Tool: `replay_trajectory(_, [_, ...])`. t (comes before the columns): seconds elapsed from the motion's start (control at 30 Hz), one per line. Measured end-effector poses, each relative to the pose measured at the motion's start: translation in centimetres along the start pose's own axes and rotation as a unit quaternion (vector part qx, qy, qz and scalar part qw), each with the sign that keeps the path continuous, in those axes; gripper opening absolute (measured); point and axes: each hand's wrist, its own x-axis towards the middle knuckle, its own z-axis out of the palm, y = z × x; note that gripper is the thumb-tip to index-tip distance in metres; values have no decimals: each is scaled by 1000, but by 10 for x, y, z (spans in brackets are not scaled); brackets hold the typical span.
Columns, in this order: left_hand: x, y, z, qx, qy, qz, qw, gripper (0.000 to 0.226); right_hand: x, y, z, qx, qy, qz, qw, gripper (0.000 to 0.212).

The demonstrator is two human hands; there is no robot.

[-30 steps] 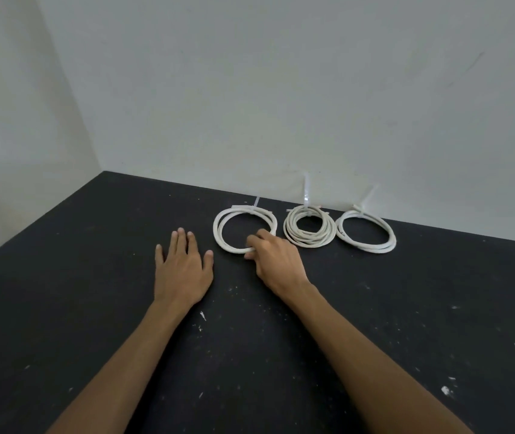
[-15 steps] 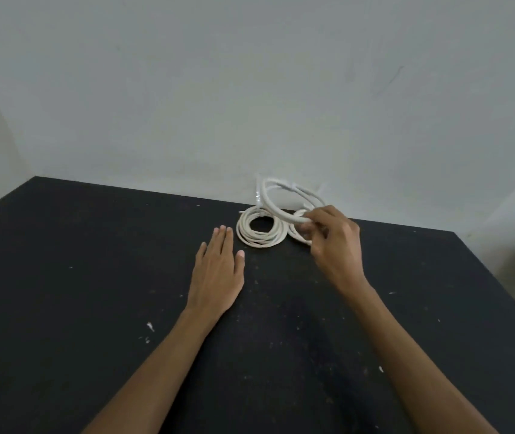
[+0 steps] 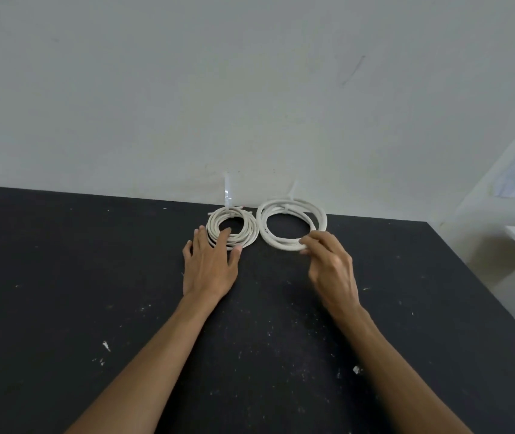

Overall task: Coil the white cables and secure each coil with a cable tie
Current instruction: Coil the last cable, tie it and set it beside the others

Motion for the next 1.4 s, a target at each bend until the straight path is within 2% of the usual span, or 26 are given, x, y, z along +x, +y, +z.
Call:
replay_trajectory(0.1, [2, 1, 0, 0, -2, -1, 1000, 60, 6, 8, 3, 13, -5, 22, 1000, 33])
replay_trajectory(0.27, [0, -4, -2, -16, 4, 9, 1000, 61, 15, 23, 21, 5, -121, 78, 990, 36])
replay_trajectory(0.43, [-2, -13, -11, -83, 4, 21, 996, 65, 19, 20, 21, -35, -171, 119, 977, 25])
replay_trajectory(0.53, [-5, -22, -24, -102, 1, 27, 994, 68, 15, 10, 15, -57, -196, 144, 968, 40])
replay_trajectory(0.6, [-7, -25, -29, -104, -2, 31, 994, 68, 17, 6, 16, -76, -235, 148, 958, 57])
replay_trajectory(0.63, [-7, -26, -29, -101, -3, 35, 994, 67, 20, 4, 18, -86, -261, 146, 950, 59])
replay_trajectory(0.73, [-6, -28, -23, -79, -5, 48, 996, 65, 30, 2, 22, -82, -309, 143, 937, 45])
replay_trajectory(0.87, [-6, -31, -19, -62, 1, 75, 995, 59, 26, -3, 16, -48, -295, 143, 943, 36])
replay_trajectory(1.07, [-8, -29, -16, -36, 9, 70, 997, 57, 7, -3, 3, -70, -268, 138, 951, 29])
replay_trajectory(1.2, [-14, -29, -17, -17, 15, 35, 999, 62, 16, -8, 11, -112, -277, 179, 937, 46])
replay_trajectory(1.27, [-17, -34, -19, -5, 8, -1, 1000, 67, 19, -20, 16, -146, -272, 192, 932, 65])
replay_trajectory(1.33, [-17, -42, -22, 32, -20, -14, 999, 70, 22, -41, 22, -150, -242, 183, 941, 82])
replay_trajectory(1.4, [-16, -52, -25, 70, -44, -5, 997, 72, 26, -63, 32, -132, -213, 148, 957, 84])
